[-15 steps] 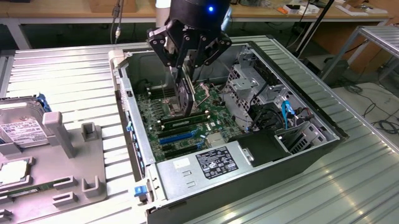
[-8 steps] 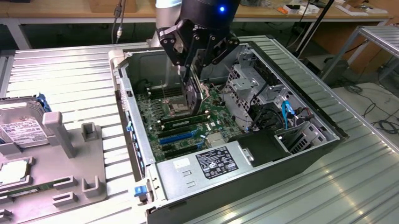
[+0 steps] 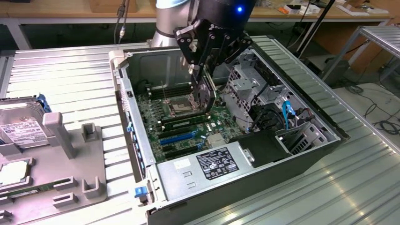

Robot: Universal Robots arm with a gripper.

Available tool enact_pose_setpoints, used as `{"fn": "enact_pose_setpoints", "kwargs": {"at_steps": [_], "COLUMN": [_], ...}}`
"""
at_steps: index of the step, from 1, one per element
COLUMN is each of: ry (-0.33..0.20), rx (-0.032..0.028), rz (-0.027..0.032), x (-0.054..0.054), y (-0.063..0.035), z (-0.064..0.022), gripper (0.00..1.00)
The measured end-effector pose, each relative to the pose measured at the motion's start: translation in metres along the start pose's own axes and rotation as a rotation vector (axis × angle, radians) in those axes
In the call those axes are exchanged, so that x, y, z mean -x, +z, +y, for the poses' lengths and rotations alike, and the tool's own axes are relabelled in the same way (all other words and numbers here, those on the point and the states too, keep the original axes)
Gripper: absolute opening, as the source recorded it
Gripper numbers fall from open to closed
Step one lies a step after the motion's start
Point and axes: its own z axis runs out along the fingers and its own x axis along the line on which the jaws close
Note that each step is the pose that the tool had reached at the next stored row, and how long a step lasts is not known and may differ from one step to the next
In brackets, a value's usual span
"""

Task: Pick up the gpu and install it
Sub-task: 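Pick up the gpu and move the gpu toward the slot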

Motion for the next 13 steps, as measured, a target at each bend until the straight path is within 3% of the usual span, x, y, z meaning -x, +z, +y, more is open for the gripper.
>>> {"fn": "enact_pose_setpoints", "kwargs": {"at_steps": [13], "ry": [0.0], "rx": [-0.0002], "rz": [0.0025], "x": [0.024], "y": [-0.0004], "z": [0.0022], "gripper": [0.27]}}
